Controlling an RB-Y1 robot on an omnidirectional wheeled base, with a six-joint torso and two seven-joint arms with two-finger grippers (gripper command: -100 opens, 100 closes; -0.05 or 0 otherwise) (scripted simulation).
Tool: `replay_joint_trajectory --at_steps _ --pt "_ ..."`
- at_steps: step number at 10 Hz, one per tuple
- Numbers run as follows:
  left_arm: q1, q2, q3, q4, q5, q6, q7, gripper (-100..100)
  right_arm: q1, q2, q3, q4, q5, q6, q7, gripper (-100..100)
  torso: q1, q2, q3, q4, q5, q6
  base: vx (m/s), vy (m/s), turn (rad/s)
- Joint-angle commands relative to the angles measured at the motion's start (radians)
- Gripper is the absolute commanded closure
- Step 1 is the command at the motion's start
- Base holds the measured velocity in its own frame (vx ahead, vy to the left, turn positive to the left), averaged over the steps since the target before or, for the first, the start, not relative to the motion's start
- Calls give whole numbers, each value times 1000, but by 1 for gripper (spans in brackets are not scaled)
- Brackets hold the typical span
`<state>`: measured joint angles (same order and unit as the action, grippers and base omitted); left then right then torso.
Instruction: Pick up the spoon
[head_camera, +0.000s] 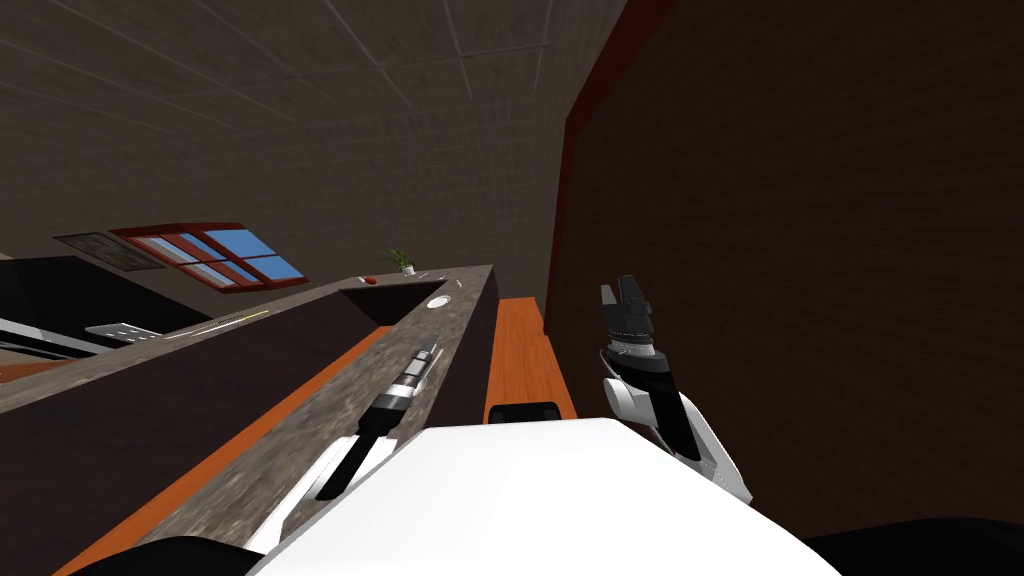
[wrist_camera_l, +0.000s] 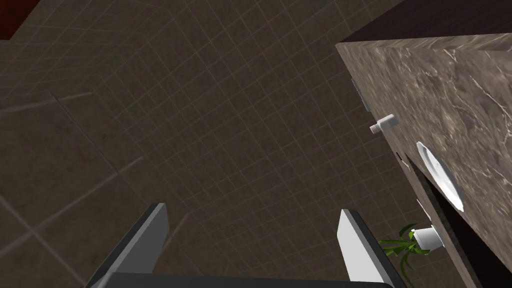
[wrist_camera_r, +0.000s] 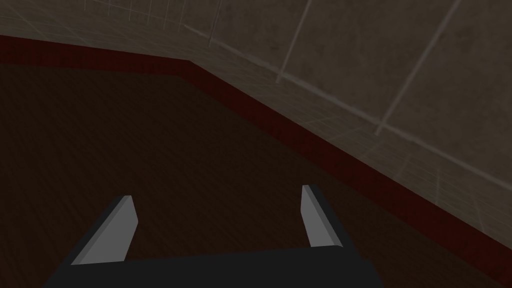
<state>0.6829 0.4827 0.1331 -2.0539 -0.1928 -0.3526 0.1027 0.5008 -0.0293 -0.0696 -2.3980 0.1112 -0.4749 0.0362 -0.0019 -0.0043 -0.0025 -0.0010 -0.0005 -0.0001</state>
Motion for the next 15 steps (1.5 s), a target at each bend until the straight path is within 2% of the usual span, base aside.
replay_joint_trajectory --at_steps 1,2,3,4,9,10,15 --pt "32 50 15 25 -13 37 -2 -100 0 0 0 0 0 0 0 0 0 0 0 0 0 0 95 -42 -18" --pt "32 64 15 25 -13 37 -2 -100 0 0 0 0 0 0 0 0 -1 -1 -1 0 0 0 60 -40 -1" --pt "49 98 21 41 -22 58 -3 -100 0 0 0 0 0 0 0 0 -1 0 0 0 0 0 38 -31 -9" --pt "49 101 21 41 -22 58 -3 -100 0 0 0 0 0 0 0 0 0 1 1 0 0 0 28 -18 -2" --pt "133 268 36 115 -73 139 -10 -100 0 0 0 0 0 0 0 0 -1 0 0 0 0 0 62 -33 5" --pt "133 278 36 115 -73 139 -10 -100 0 0 0 0 0 0 0 0 -1 0 0 0 0 0 37 -25 6" --pt "212 432 23 171 -130 179 -14 -100 0 0 0 0 0 0 0 0 0 2 1 0 0 0 35 -23 28"
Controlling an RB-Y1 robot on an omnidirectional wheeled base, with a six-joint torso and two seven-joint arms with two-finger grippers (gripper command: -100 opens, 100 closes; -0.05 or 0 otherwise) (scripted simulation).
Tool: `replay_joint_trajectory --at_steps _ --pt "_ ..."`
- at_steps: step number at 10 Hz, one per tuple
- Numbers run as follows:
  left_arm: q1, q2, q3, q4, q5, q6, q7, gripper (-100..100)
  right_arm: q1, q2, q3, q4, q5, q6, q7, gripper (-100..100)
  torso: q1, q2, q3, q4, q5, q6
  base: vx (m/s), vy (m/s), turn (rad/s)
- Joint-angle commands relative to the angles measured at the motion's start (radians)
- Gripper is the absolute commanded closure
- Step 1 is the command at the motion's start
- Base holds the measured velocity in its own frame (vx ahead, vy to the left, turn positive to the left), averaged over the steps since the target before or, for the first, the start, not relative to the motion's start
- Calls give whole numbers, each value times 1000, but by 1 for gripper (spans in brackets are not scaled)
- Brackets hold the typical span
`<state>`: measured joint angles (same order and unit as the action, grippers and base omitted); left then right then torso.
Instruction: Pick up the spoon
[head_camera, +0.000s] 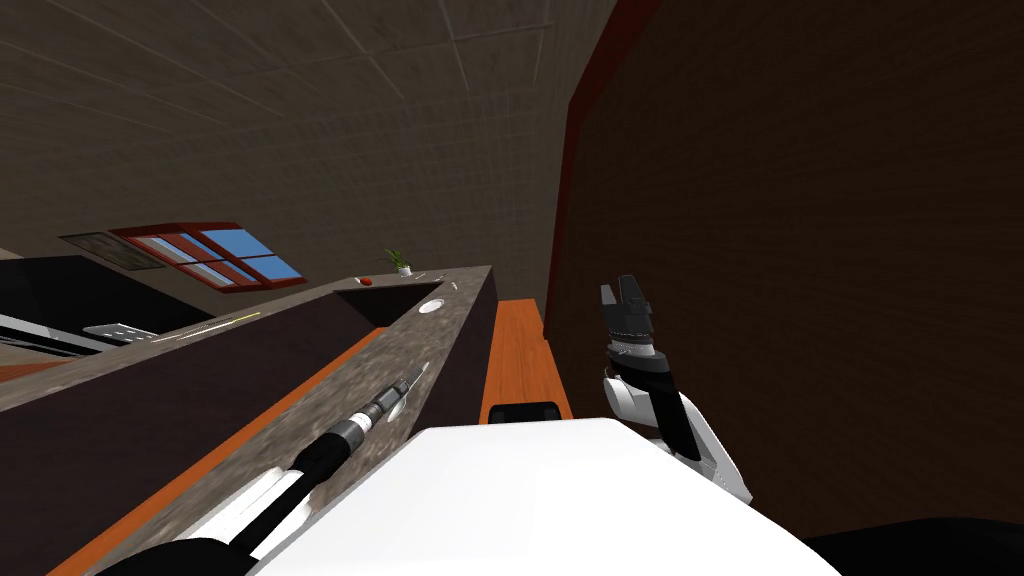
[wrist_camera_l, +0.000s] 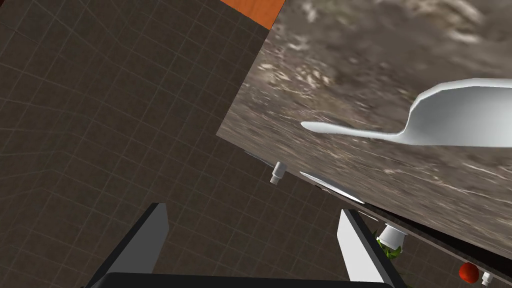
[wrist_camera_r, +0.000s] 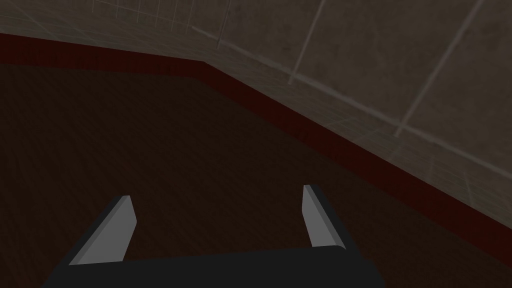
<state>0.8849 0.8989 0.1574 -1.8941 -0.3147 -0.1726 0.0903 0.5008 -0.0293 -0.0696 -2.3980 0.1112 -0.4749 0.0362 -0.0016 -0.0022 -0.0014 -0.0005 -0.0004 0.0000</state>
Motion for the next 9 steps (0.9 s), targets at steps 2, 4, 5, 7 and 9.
replay_joint_trajectory --at_steps 2,4,5,7,9 --pt "39 79 -11 27 -30 6 -2 -100 0 0 0 0 0 0 0 0 1 0 0 0 0 0 26 -15 38" --pt "66 129 -22 41 -52 10 -3 -100 0 0 0 0 0 0 0 0 1 1 1 0 0 0 17 -14 42" --pt "79 153 -27 47 -62 12 -3 -100 0 0 0 0 0 0 0 0 1 1 1 0 0 0 19 -15 36" --pt "103 197 -36 57 -81 15 -4 -100 0 0 0 0 0 0 0 0 1 1 1 0 0 0 17 -16 35" --pt "123 235 -43 66 -97 18 -4 -100 0 0 0 0 0 0 0 0 0 1 1 0 0 0 16 -18 33"
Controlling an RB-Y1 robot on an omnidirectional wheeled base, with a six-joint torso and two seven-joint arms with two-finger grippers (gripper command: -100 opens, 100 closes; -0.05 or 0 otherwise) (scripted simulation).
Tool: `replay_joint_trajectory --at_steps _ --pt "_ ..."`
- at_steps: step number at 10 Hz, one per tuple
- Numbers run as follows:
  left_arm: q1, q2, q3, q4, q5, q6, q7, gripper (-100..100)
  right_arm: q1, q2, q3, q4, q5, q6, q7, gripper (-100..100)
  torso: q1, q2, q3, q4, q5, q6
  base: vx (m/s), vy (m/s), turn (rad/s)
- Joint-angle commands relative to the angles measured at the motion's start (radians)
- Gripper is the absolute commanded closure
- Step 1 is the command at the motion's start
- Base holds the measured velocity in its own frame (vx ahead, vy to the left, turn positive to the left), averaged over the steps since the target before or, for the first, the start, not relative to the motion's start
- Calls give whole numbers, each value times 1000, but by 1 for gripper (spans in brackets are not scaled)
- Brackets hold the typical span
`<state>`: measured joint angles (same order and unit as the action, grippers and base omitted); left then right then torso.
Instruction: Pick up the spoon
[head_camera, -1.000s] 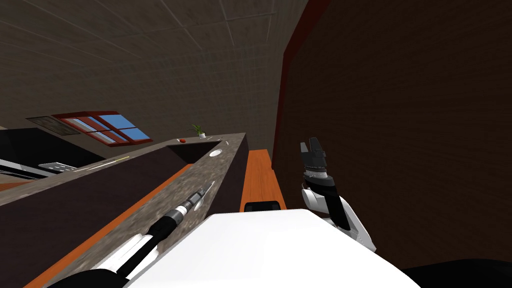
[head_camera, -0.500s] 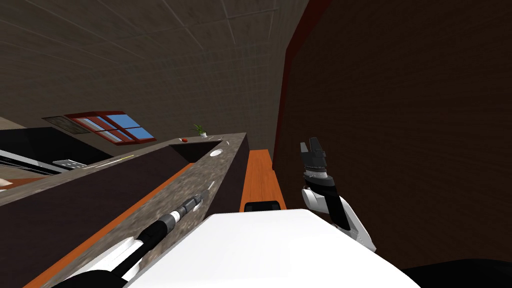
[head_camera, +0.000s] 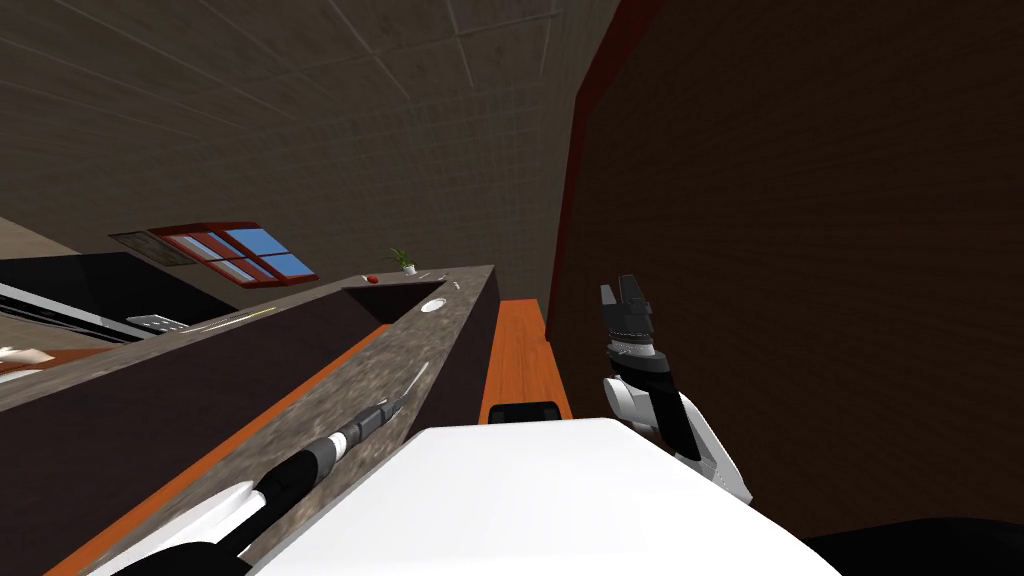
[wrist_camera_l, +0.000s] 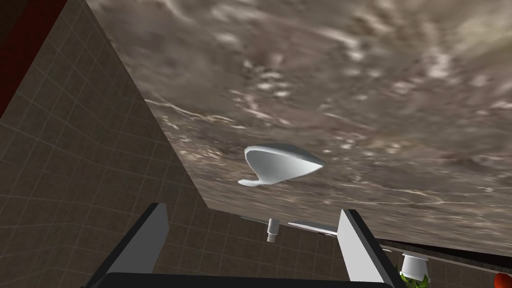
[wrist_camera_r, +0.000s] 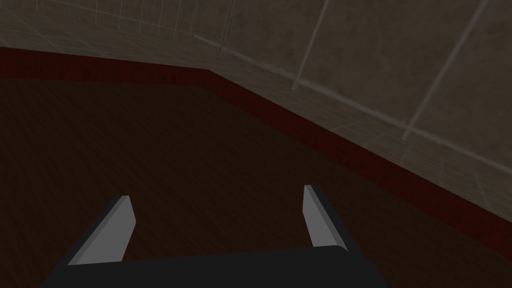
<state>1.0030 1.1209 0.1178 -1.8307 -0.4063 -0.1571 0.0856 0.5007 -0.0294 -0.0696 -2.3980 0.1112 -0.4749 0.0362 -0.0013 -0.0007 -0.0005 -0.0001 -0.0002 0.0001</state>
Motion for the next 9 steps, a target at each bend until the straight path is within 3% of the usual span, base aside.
replay_joint_trajectory --at_steps 1,3,4,5,6,7,8,9 --pt "14 30 -6 7 -12 5 0 -100 0 0 0 0 0 0 0 0 0 0 0 0 0 0 19 -21 23" --pt "36 73 -11 16 -28 11 0 -100 0 0 0 0 0 0 0 0 0 0 0 0 0 0 22 -19 29" --pt "31 63 -9 12 -23 10 1 -100 0 0 0 0 0 0 0 0 0 0 0 0 0 0 11 -8 4" --pt "33 65 -9 12 -23 11 1 0 0 0 0 0 0 0 0 0 1 0 0 0 0 0 0 0 0" --pt "35 41 5 62 -22 -39 -41 -100 0 0 0 0 0 0 0 0 1 1 0 0 0 0 87 -11 99" --pt "35 41 5 76 -22 -65 -41 -100 0 0 0 0 0 0 0 0 1 -3 -1 0 0 -1 135 -25 74" --pt "37 17 19 111 -22 -97 -83 -100 0 0 0 0 0 0 0 0 0 -6 -4 -1 0 0 169 -51 113" --pt "37 17 19 140 -22 -125 -83 -100 0 0 0 0 0 0 0 0 -2 -9 -5 -2 0 0 136 -39 55"
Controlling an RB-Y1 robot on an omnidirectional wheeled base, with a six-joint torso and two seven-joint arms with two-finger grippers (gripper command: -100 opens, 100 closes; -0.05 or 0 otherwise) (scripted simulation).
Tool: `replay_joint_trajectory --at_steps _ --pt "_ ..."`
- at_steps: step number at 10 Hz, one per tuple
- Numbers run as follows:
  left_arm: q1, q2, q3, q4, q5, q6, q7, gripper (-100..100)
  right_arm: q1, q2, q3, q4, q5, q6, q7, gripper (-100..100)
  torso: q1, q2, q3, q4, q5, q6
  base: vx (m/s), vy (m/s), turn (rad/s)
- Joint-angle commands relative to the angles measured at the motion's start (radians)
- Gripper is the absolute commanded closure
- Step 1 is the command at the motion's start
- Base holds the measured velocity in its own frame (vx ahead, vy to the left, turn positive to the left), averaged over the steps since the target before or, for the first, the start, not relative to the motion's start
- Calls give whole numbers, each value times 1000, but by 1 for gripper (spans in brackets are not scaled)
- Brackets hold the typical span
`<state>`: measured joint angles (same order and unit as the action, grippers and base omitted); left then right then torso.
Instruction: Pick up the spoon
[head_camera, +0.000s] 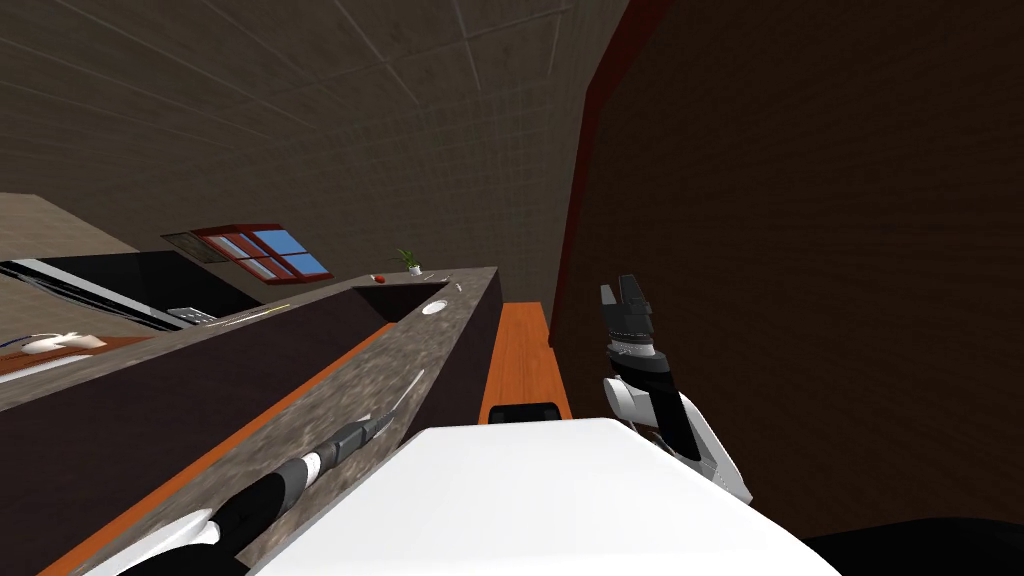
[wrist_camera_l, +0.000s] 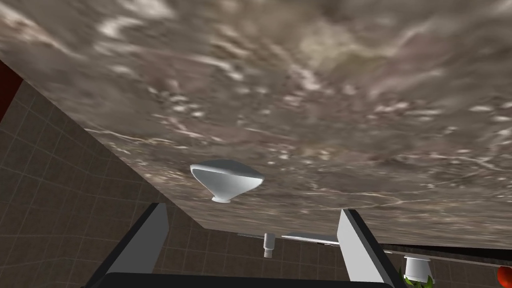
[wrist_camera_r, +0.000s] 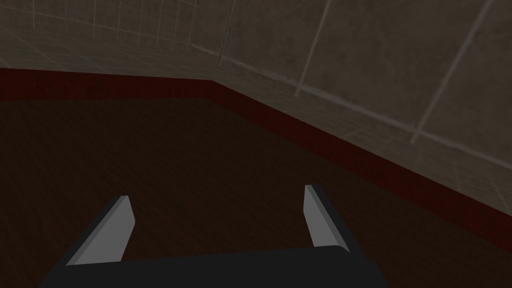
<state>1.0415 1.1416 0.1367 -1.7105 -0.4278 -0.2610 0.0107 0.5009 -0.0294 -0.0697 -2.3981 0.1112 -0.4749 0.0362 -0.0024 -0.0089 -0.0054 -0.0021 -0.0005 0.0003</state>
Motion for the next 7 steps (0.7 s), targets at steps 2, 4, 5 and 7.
replay_joint_trajectory --at_steps 2,4,5,7 --pt "1 -27 14 66 0 -77 -49 -100 0 0 0 0 0 0 0 0 1 4 2 1 0 0 85 -14 33" --pt "1 -27 14 84 0 -124 -49 -100 0 0 0 0 0 0 0 0 1 2 1 0 0 0 83 -21 38" --pt "3 -51 28 130 1 -159 -91 -100 0 0 0 0 0 0 0 0 1 5 3 1 0 0 98 -20 102" --pt "3 -51 28 149 1 -204 -91 -100 0 0 0 0 0 0 0 0 0 3 2 1 0 0 77 -33 31"
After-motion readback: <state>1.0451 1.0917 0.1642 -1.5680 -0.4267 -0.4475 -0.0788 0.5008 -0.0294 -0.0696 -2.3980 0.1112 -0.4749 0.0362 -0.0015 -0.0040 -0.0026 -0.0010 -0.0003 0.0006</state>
